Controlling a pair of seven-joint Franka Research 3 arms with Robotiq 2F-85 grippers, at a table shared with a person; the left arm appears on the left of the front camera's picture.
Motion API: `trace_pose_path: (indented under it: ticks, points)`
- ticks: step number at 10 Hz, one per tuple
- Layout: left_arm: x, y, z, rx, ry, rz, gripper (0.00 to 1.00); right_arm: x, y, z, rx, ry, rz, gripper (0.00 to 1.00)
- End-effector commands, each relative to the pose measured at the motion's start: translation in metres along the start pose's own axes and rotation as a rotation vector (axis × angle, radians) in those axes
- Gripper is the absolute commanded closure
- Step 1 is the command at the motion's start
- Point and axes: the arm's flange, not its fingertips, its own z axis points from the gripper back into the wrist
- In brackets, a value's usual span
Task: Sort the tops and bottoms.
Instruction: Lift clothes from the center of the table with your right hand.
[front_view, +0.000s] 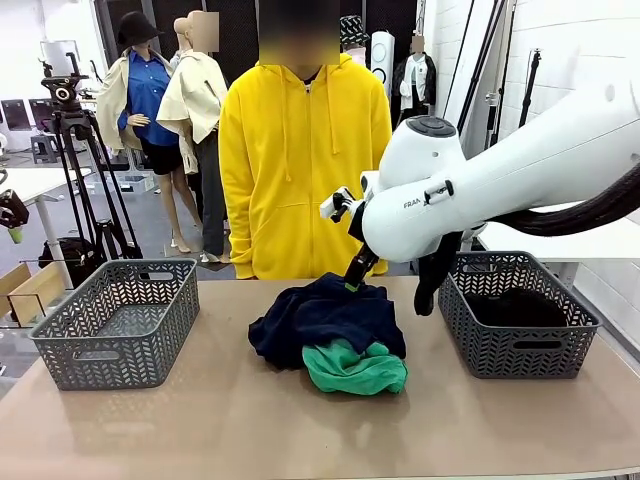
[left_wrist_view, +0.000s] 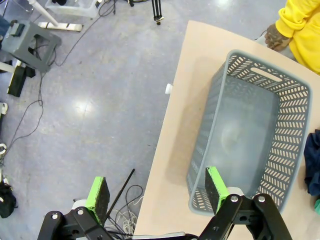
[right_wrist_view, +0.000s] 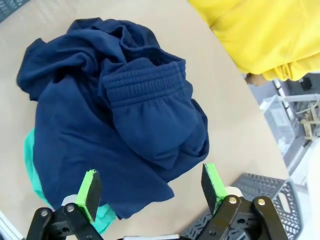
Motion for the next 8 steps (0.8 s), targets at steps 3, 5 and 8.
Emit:
trace_pose_path:
  ticks: [3,5,8]
  points:
    - [-0.001,0.002,0.002,0.013,0.000,-0.002,0.00,0.021,0.003,-0.026,-0.026,0.072,-0.019,0.00]
    - [-0.001,0.002,0.002,0.013,0.000,-0.002,0.00,0.021,0.003,-0.039,0.027,0.079,-0.049,0.00]
    - [-0.001,0.002,0.002,0.013,0.000,-0.002,0.00,0.022,0.008,-0.057,0.098,0.092,-0.056,0.00]
